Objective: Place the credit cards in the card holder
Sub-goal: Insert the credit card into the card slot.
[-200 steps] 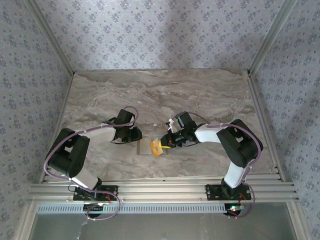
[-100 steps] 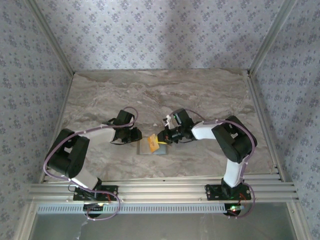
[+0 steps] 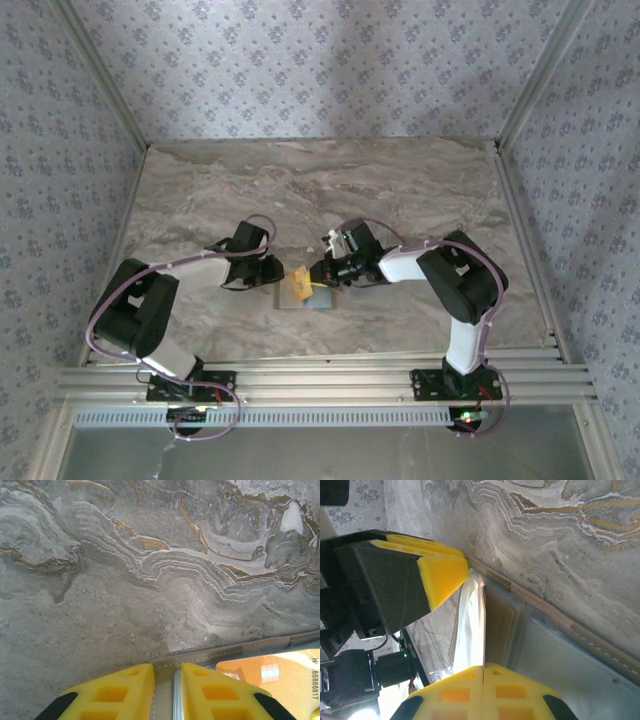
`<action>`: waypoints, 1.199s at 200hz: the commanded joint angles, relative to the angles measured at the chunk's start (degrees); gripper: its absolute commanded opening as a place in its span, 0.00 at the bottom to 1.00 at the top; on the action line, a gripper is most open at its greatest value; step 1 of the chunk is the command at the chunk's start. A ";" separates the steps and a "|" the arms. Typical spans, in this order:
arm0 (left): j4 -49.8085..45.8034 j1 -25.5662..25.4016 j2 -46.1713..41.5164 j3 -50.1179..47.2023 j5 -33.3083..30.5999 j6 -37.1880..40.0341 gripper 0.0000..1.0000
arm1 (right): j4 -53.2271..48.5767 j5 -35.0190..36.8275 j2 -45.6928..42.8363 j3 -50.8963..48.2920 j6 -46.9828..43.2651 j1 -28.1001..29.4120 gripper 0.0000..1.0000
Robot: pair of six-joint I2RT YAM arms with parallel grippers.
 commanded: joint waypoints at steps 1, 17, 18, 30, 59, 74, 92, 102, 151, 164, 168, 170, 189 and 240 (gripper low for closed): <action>-5.25 -1.15 1.06 -2.59 1.12 -0.34 0.23 | 1.69 2.94 -0.87 -1.13 0.79 1.28 0.00; -5.29 -1.23 1.14 -2.70 1.18 -0.33 0.23 | 3.27 3.97 -0.66 -1.83 1.73 2.11 0.00; -5.30 -1.22 1.14 -2.73 1.18 -0.34 0.23 | 3.36 4.06 -0.63 -1.86 1.79 2.23 0.00; -5.22 -1.28 1.24 -2.85 1.18 -0.26 0.23 | 4.30 4.63 -0.29 -2.06 2.27 2.77 0.00; -5.21 -1.26 1.53 -3.02 1.25 -0.15 0.23 | 6.12 5.69 -0.06 -2.68 3.44 3.73 0.00; -5.05 -1.24 1.41 -3.20 1.36 -0.25 0.23 | 6.74 6.35 -0.15 -2.94 3.90 4.30 0.00; -4.85 -1.36 1.49 -3.48 1.44 -0.41 0.23 | 7.09 7.49 -0.27 -3.26 4.23 5.09 0.00; -4.71 -1.30 1.52 -3.60 1.57 -0.58 0.23 | 7.40 8.21 -0.34 -3.46 4.36 5.45 0.00; -5.52 -1.31 -2.60 -3.90 3.57 -1.92 0.23 | 8.96 8.82 0.46 -3.93 5.33 5.76 0.00; -6.58 -1.25 -4.43 -3.40 3.93 -2.31 0.23 | 8.99 8.91 0.55 -4.08 5.29 5.71 0.00; -6.89 -1.18 -5.08 -3.30 3.65 -2.48 0.23 | 8.99 8.87 0.56 -4.17 5.34 5.69 0.00; -7.13 -1.18 -5.44 -3.31 3.54 -2.57 0.23 | 9.01 8.89 0.49 -4.17 5.32 5.66 0.00; -9.38 -0.97 -9.34 -3.37 0.98 -3.06 0.24 | 8.95 8.66 0.38 -4.43 5.23 5.46 0.00; -11.66 -1.22 -12.25 -4.68 0.80 -2.28 0.18 | 8.96 7.10 1.65 -3.39 4.85 5.50 0.00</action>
